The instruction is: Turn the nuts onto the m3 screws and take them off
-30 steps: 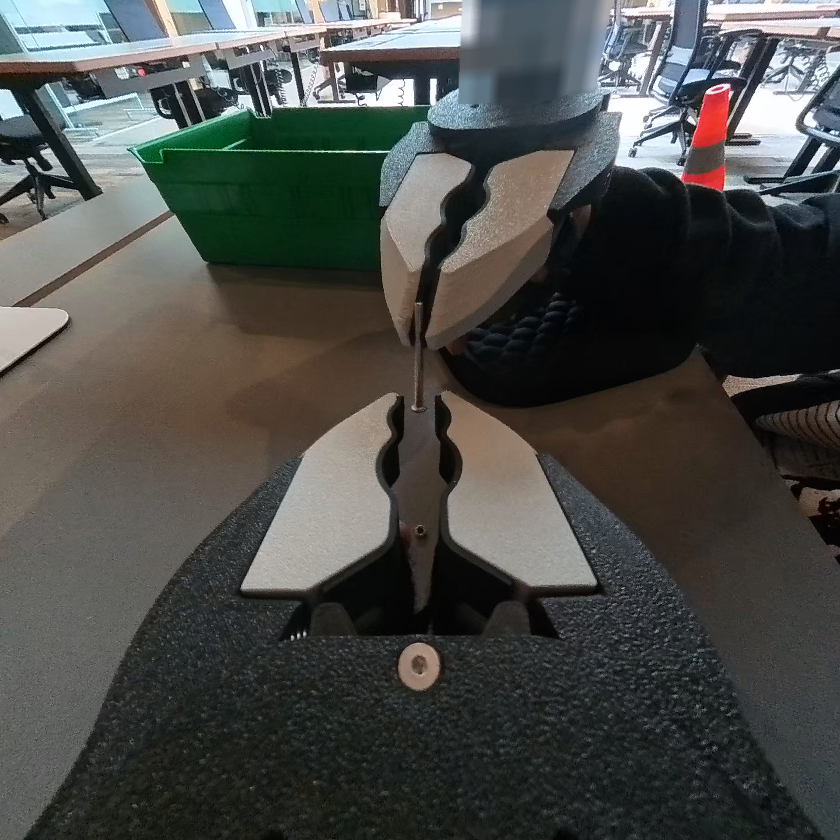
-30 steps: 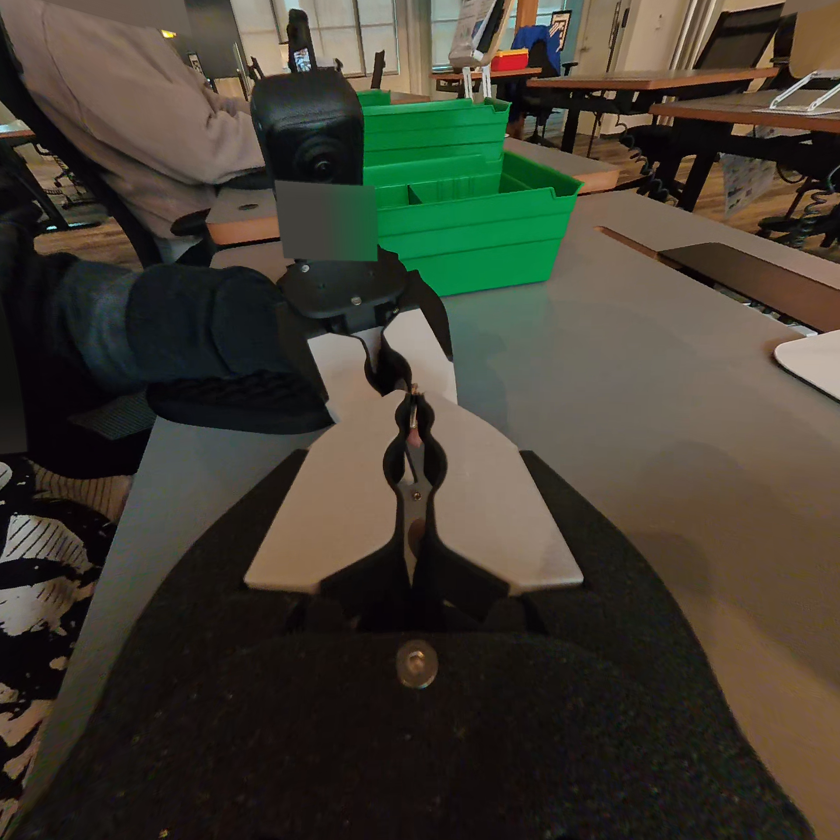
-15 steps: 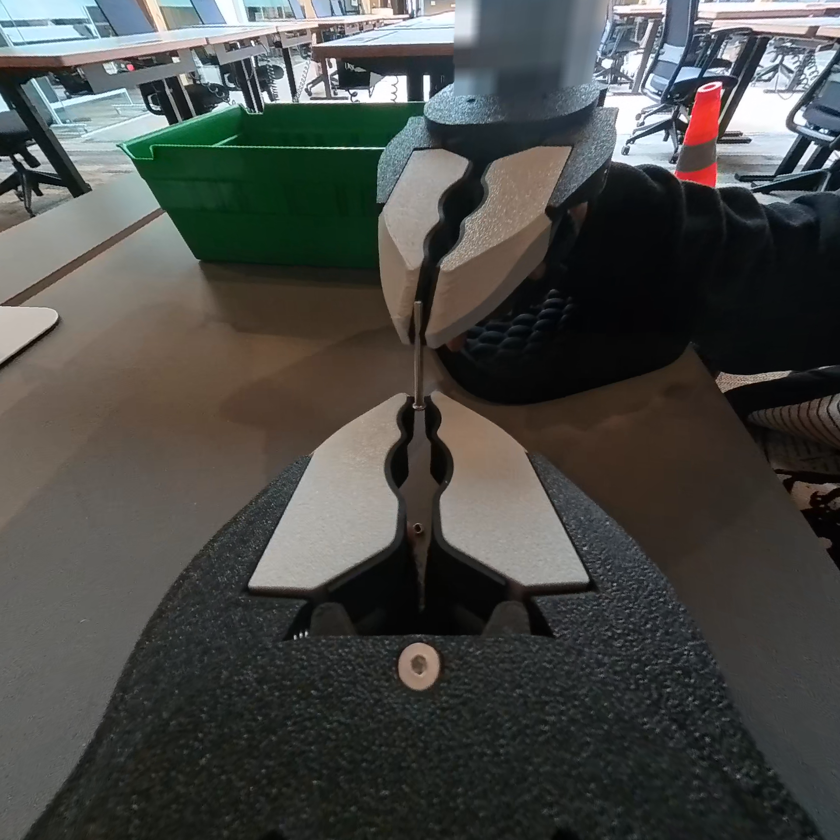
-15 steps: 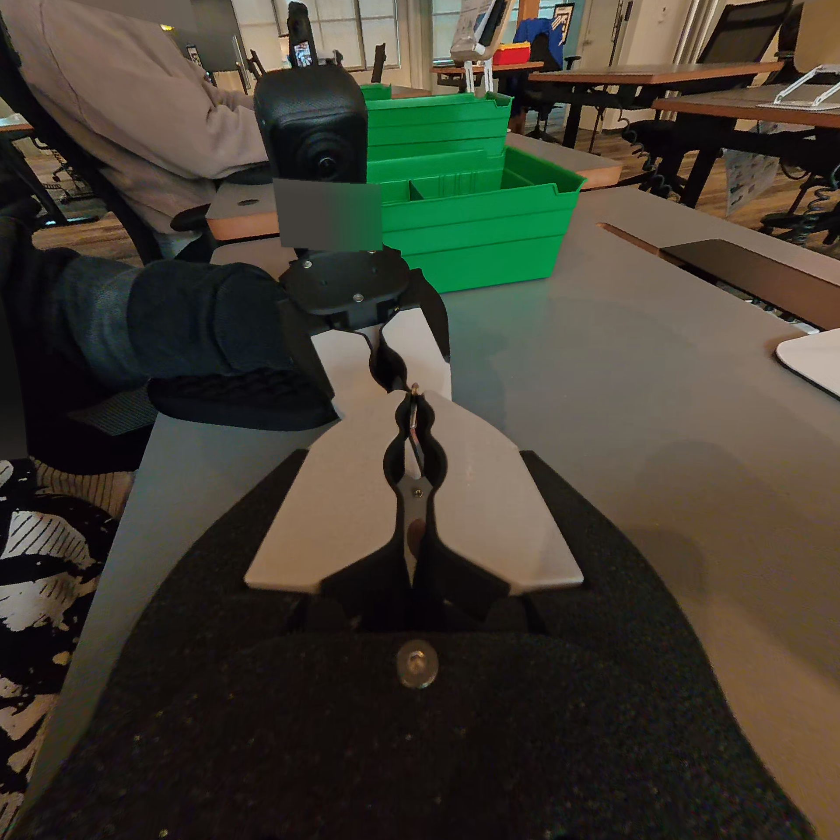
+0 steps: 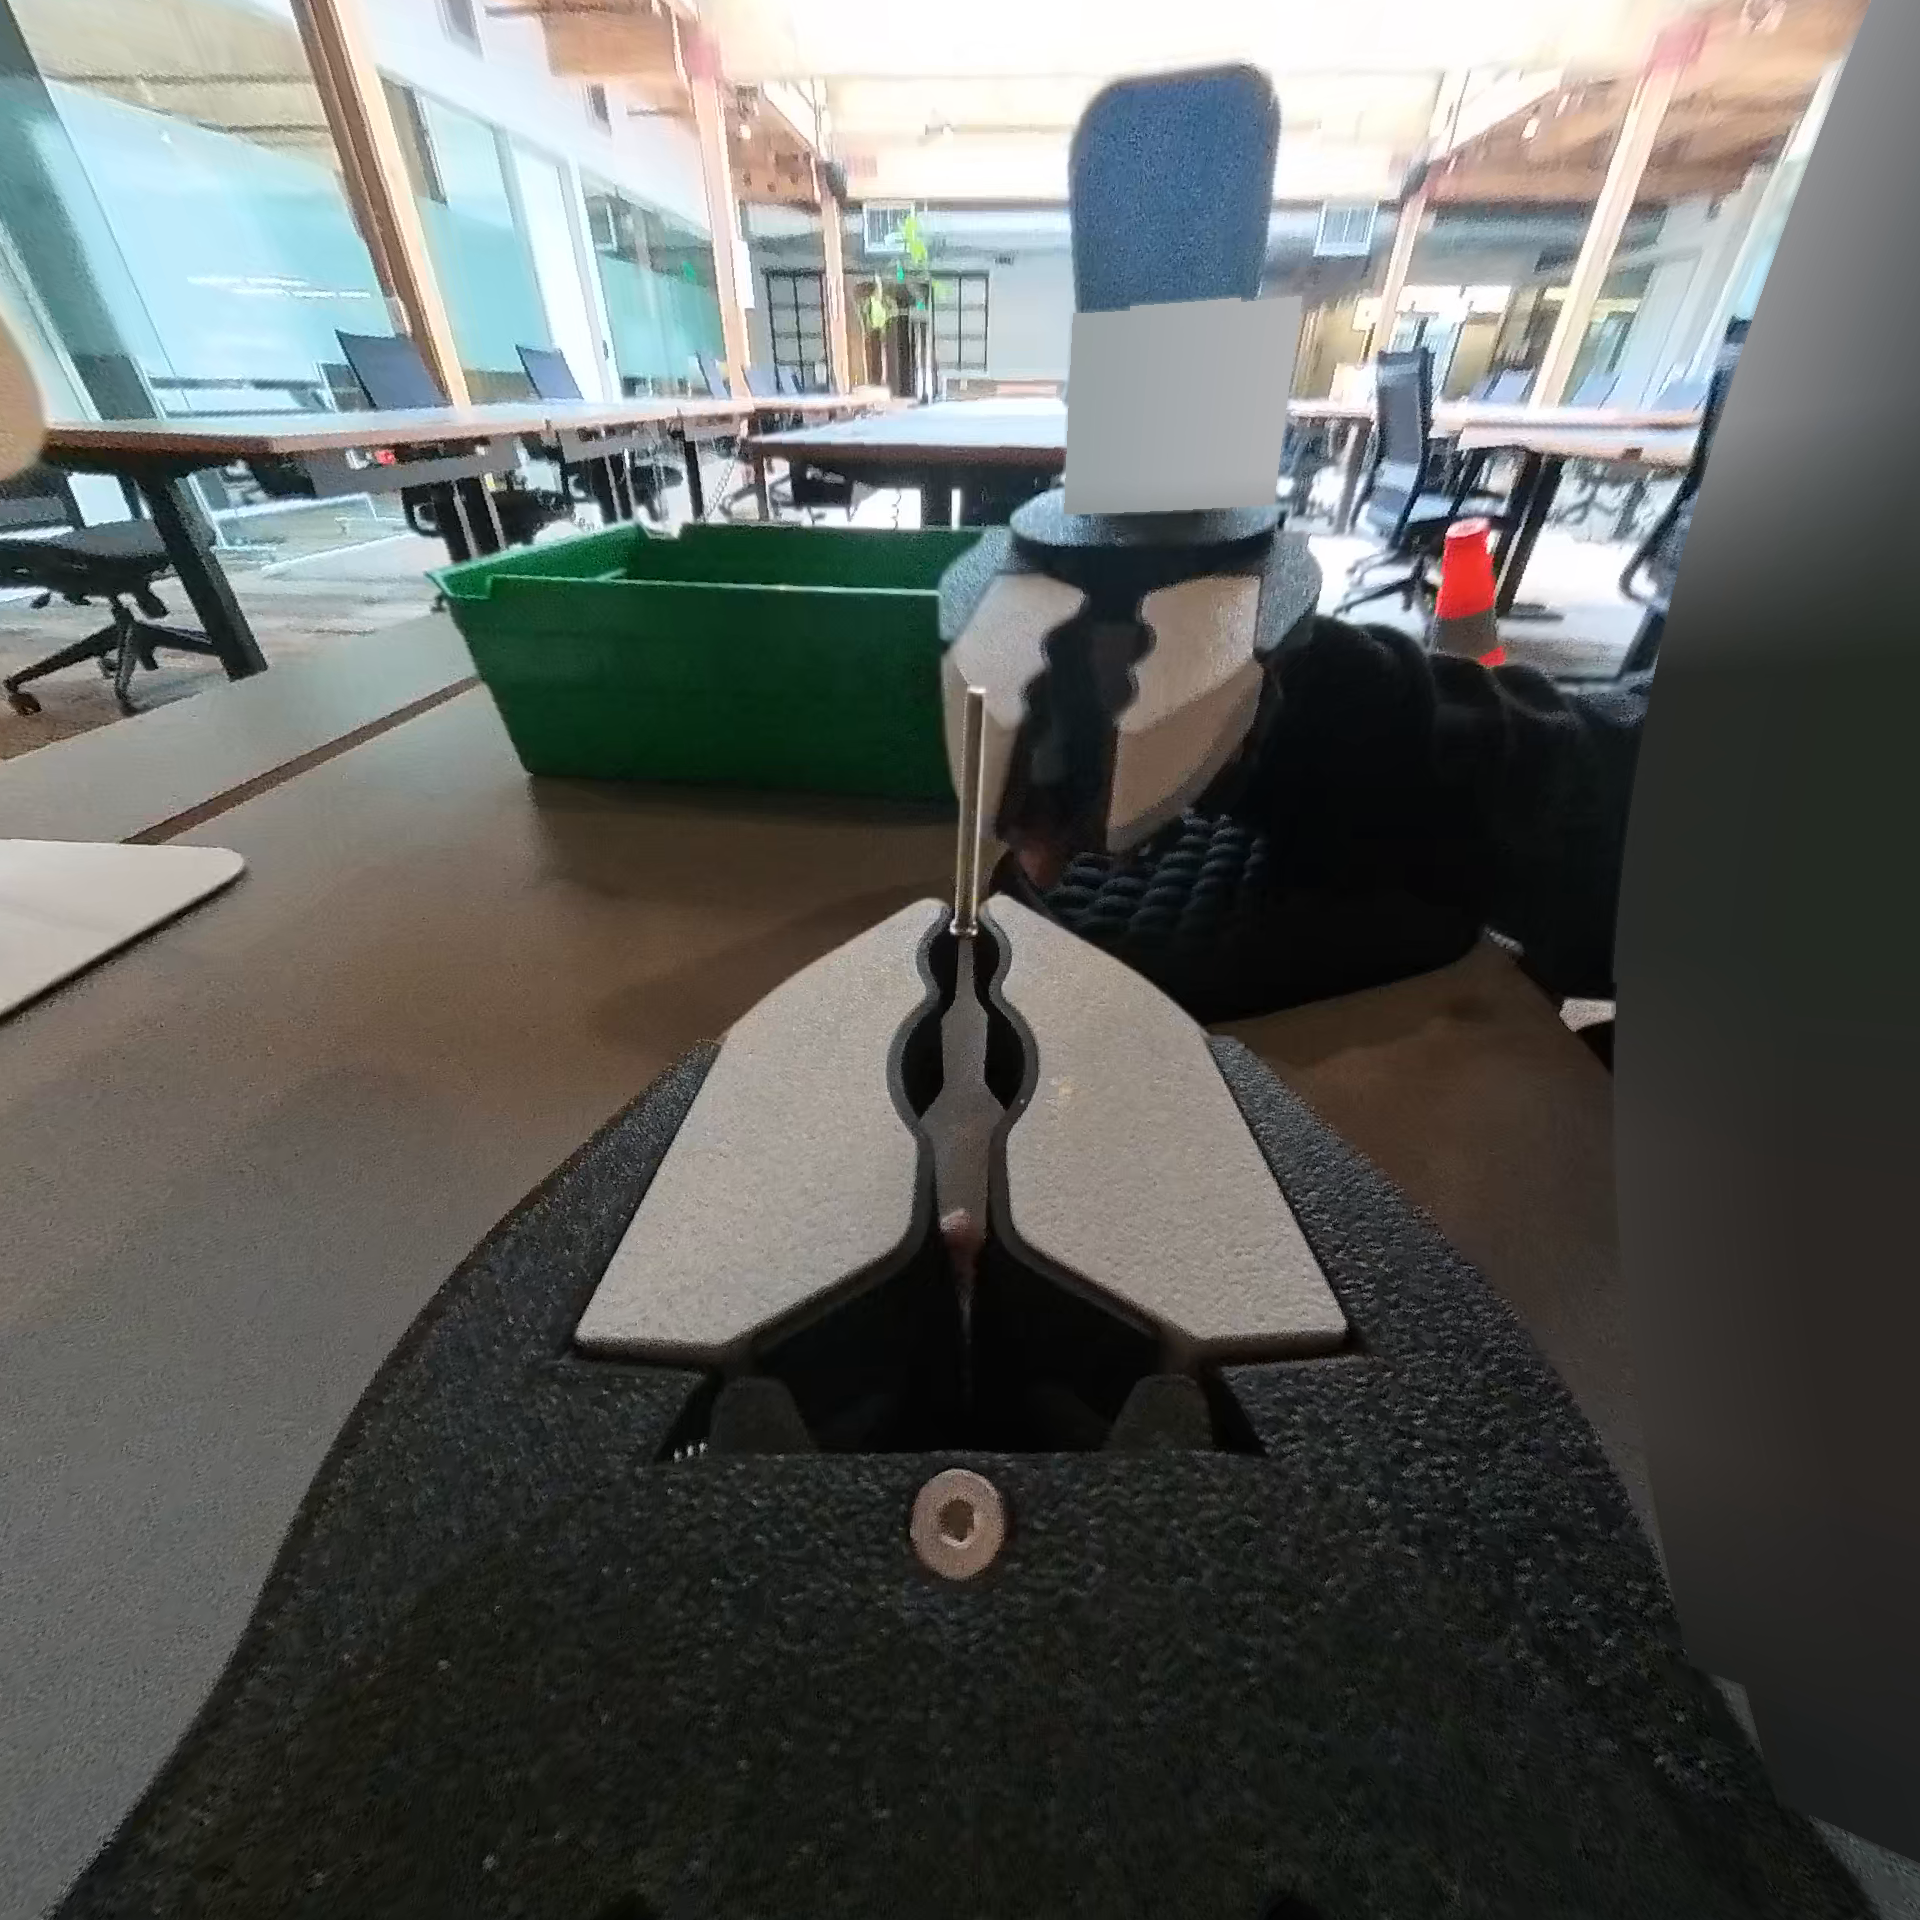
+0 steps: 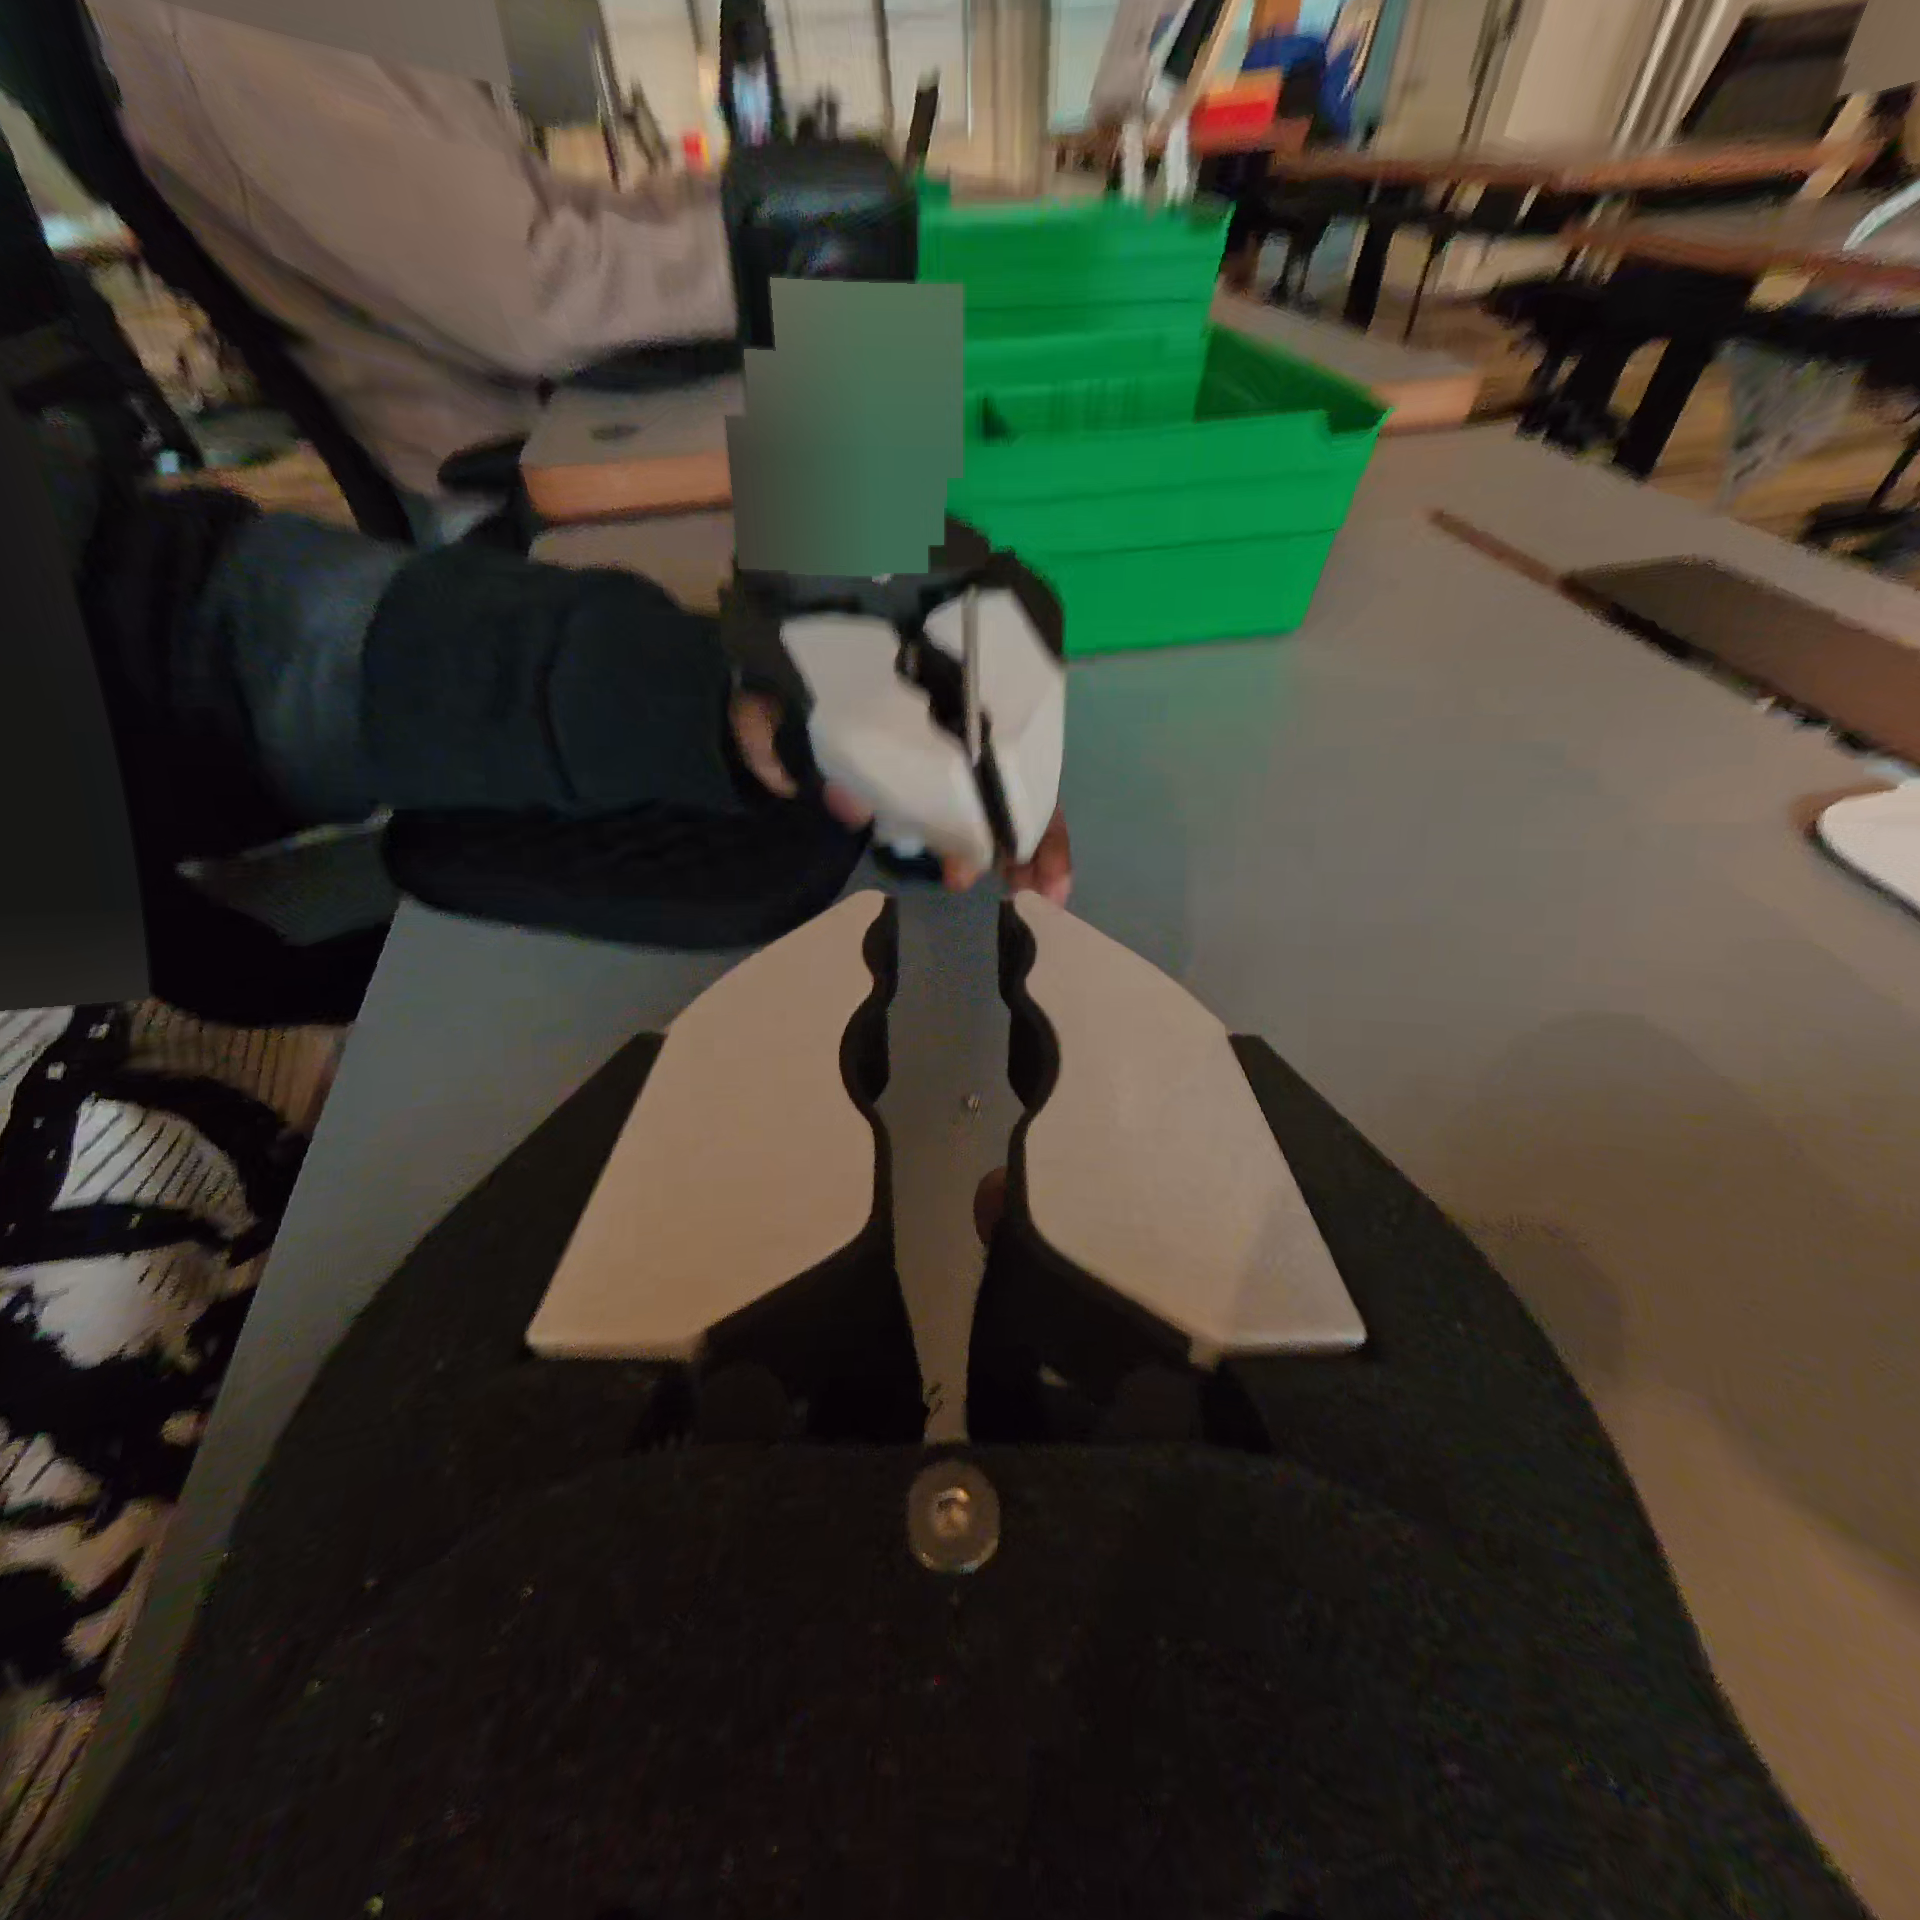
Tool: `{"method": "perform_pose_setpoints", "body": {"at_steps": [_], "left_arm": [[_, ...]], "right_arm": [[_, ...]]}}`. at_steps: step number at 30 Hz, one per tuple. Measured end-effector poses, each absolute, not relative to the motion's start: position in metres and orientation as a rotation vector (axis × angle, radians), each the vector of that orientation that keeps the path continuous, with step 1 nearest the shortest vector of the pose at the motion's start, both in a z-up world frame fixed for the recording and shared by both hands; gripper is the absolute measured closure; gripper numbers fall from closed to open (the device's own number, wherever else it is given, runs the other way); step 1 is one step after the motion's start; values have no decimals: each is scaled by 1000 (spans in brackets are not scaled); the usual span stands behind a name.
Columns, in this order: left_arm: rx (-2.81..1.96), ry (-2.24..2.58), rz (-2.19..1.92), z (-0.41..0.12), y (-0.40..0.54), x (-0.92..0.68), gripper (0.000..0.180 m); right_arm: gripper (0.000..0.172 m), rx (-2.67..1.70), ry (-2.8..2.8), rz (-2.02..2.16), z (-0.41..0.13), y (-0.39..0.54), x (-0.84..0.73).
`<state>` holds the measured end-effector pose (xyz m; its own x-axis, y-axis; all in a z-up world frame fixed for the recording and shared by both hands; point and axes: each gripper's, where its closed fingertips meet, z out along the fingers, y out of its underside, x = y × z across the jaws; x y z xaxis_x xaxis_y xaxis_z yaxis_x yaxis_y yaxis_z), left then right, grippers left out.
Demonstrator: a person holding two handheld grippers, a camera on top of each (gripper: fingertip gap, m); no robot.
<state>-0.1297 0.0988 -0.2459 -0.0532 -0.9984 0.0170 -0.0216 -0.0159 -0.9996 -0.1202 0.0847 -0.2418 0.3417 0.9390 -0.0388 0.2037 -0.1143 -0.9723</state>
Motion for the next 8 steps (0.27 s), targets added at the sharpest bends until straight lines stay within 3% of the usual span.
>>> {"method": "perform_pose_setpoints", "body": {"at_steps": [8], "left_arm": [[-1125, 1178, -1403, -232, 104, -152, 179]], "right_arm": [[157, -1971, -1751, 491, -298, 83, -122]]}}
